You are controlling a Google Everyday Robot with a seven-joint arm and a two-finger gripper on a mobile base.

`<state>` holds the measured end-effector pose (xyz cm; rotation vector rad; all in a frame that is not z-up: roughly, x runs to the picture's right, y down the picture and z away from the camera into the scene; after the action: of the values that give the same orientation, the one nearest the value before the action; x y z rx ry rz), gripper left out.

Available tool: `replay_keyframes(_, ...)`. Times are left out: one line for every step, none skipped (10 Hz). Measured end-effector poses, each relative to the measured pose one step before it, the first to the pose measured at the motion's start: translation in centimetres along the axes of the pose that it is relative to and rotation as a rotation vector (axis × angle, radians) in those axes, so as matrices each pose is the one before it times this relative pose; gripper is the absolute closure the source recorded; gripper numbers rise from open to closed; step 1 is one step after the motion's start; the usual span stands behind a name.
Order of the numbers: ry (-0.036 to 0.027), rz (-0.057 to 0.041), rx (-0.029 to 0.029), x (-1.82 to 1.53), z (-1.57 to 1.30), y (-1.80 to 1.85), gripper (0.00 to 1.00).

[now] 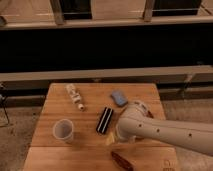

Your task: Drag the pepper across the table

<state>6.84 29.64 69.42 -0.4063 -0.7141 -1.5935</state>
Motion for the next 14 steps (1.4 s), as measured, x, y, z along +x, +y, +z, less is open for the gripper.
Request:
replay_keyframes(-0.00590, -0.00481, 0.00037, -0.061, 0.072, 0.105, 0.20)
replay_keyframes(0.00059, -0.00093, -0.00119, -0.042, 0.008, -0.007, 0.20)
replay_keyframes(0.00174, -0.01137, -0.00606, -0.266, 0.184, -0.052, 0.20)
replay_keyframes(0.00570, -0.02089, -0.00332, -0.460, 0.253, -0.281, 0.20)
replay_keyframes(0.01298, -0.03203, -0.01099, -1.360, 0.561, -0.345, 0.20)
replay_keyframes(0.00533, -0.01452, -0.00449, -0.748, 0.445, -0.152, 0.20)
replay_keyframes(0.00228, -0.01502, -0.00713, -0.493, 0.387, -0.086, 0.20)
replay_keyframes(0.00133, -0.02223, -0.00511, -0.286, 0.477, -0.281, 0.20)
replay_keyframes(0.00101, -0.03175, -0.00641, -0.326, 0.485, -0.501, 0.20)
replay_keyframes(-0.00159, -0.01842, -0.00527, -0.269, 0.358, -0.297, 0.20)
replay_keyframes(-0.00547, -0.01873, -0.00482, -0.208, 0.412, -0.357, 0.20)
replay_keyframes(-0.00952, -0.02220, -0.00627, -0.093, 0.641, -0.378, 0.20)
replay_keyframes(-0.01053, -0.01405, -0.00814, -0.126, 0.445, -0.099, 0.20)
replay_keyframes(-0.00990, -0.01028, -0.00390, -0.078, 0.481, -0.153, 0.20)
